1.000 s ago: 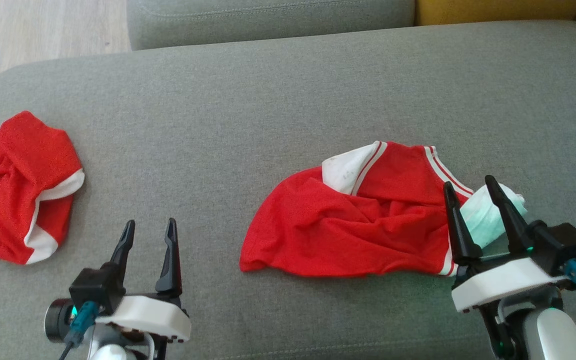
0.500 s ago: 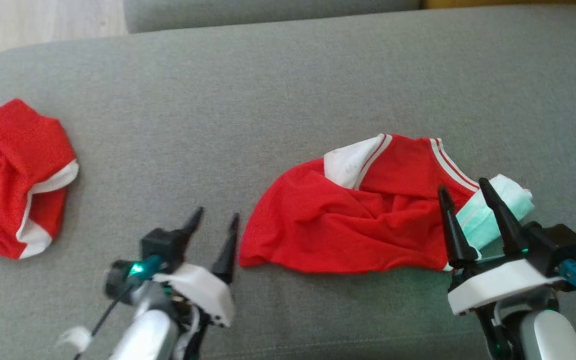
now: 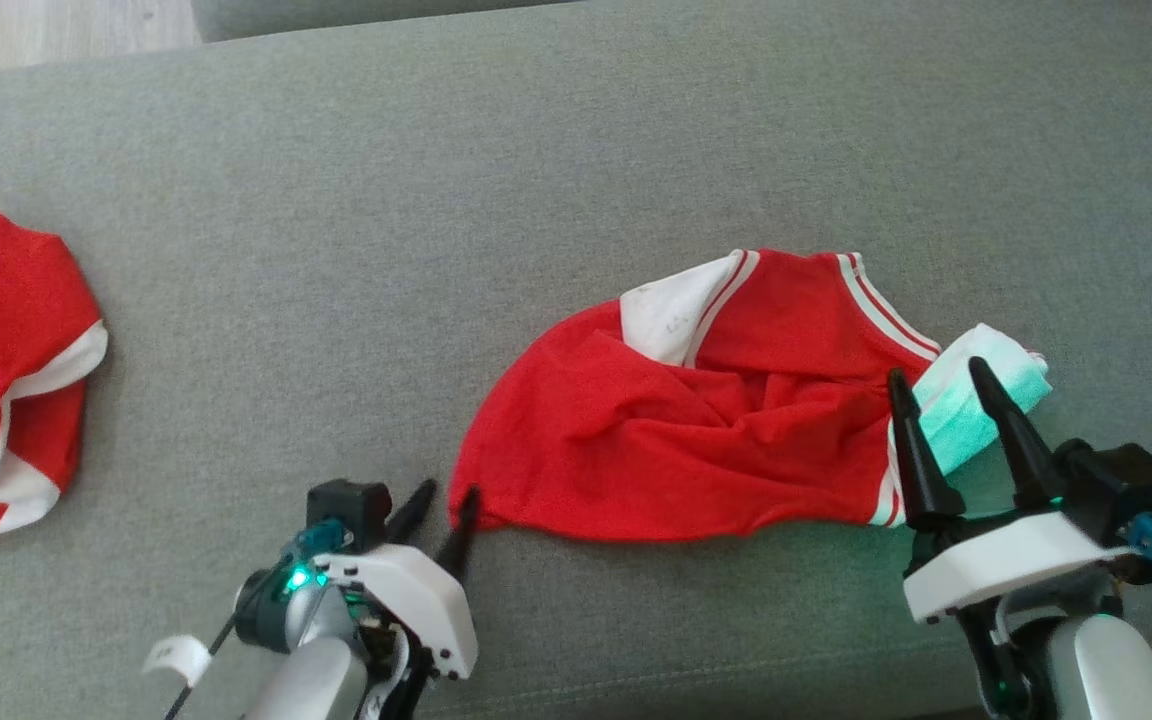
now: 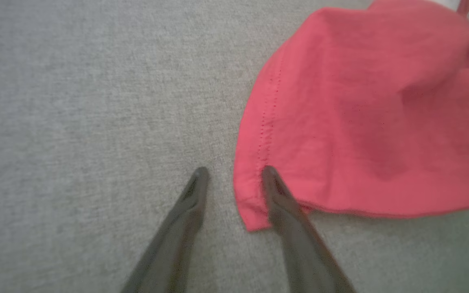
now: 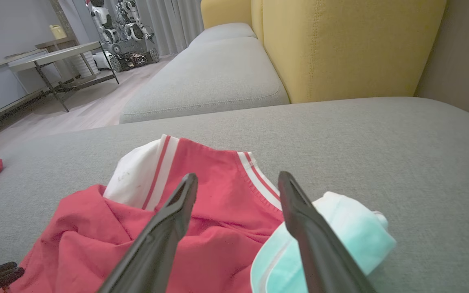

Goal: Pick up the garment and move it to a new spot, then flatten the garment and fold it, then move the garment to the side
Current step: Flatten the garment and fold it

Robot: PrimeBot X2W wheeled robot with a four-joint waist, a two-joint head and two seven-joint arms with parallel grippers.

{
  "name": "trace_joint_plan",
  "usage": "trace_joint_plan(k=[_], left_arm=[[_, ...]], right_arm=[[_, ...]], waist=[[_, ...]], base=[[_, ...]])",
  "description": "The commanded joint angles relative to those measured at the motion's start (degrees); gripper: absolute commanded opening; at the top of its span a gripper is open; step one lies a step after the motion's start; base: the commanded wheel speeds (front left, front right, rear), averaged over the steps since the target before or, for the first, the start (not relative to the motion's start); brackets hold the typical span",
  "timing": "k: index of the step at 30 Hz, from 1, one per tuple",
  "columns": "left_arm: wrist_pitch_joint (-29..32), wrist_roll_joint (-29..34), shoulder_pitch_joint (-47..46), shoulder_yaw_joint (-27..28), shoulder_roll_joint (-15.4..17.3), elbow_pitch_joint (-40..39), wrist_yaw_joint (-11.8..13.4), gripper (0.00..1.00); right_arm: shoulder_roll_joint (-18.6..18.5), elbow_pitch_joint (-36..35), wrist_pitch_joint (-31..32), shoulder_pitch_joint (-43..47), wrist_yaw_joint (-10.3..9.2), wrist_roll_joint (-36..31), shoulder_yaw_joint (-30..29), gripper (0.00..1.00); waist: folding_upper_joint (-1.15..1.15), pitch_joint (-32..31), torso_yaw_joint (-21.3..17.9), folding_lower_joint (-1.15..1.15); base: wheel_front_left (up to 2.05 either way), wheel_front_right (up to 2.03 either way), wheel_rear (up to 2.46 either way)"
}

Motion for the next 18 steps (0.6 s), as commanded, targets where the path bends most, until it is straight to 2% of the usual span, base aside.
trace_joint_plan(k=[1,2,11,14,18], left_arm=[[0.96,-0.50,-0.73,0.54,-0.43,1.01,-0.35,0.05],[0.87,-0.54,-0.71,0.25,-0.52,0.97,-0.51,0.00],[-1.13,1.13,-1.03,-1.35,-0.16,-0.28,-0.03,0.00],[-1.35,1.02,-1.17,-1.41,0.00,-0.63,0.13,0.00],[-1.53,0.94,-1.74,-1.55,0.04,-0.75,0.11,0.00]], right_arm=[[-0.25,-1.71,-0.50,-1.76,-0.04,0.07,0.85,1.00],[-0.24,-1.58,-0.50,-1.77,-0.04,0.06,0.45,1.00],[-0.21,0.03,-0.32,-2.38,-0.04,0.50,-3.85,1.00],[-1.43,2.02,1.18,-3.69,-0.04,-0.35,-7.02,1.00],[-4.13,5.21,2.80,-6.84,-0.04,0.05,-6.79,1.00]], waist=[[0.00,0.07,-0.08,0.00],[0.00,0.09,-0.17,0.00],[0.00,0.10,-0.63,0.00],[0.00,0.48,-0.64,0.00],[0.00,1.21,-0.47,0.00]], base=[[0.00,0.00,0.00],[0.00,0.00,0.00],[0.00,0.00,0.00],[0.00,0.00,0.00],[0.00,0.00,0.00]])
